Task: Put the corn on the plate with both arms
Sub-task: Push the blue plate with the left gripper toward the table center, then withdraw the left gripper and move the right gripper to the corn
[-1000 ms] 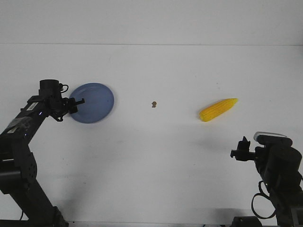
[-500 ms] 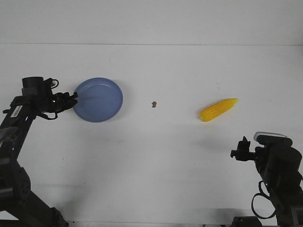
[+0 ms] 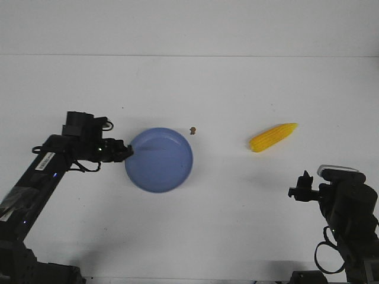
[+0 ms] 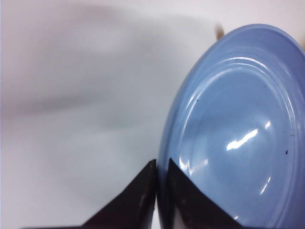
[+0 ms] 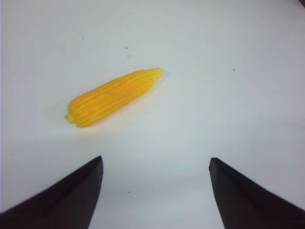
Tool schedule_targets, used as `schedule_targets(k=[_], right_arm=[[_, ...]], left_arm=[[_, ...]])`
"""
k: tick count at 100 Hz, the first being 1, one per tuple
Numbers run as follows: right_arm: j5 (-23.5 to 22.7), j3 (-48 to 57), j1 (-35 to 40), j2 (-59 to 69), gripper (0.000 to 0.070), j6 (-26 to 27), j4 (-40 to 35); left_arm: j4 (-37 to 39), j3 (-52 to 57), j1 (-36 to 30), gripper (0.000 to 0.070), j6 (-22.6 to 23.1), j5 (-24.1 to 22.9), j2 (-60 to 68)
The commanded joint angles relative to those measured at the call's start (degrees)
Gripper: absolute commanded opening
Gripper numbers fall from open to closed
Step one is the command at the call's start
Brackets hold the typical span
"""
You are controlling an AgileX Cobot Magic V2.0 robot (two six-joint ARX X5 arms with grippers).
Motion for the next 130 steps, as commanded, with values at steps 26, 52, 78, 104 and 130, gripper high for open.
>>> schedule_targets(k=[26,52,78,104,130], right_arm=[[-0.04,0.76,0.04,0.15,0.0472,0.79,0.59],[-0.04,0.76,0.04,0.15,0.0472,0.81,0.59],[-0.04,0.76,0.04,0.15,0.0472,0.79,0.55],[-0.04,0.76,0.04,0.15,0.0472,0.79,0.55],[-0.04,0.76,0.04,0.15,0.0472,0.81,0.55]], left_arm=[[8.17,-10.29,-10.80,0.0009,-2.84,1.97,0.55],[12.33,-12.57,-16.31,0.0010,-3.78,1.70,1.79],[13.88,-12.57,-18.88,0.0012,-5.18,0.17,3.43],[13.09,-12.57,-19.23,0.0043,-5.14,-3.32,3.43],[12.79,-12.57,-19.23,0.0378,-5.14,-3.32,3.43]])
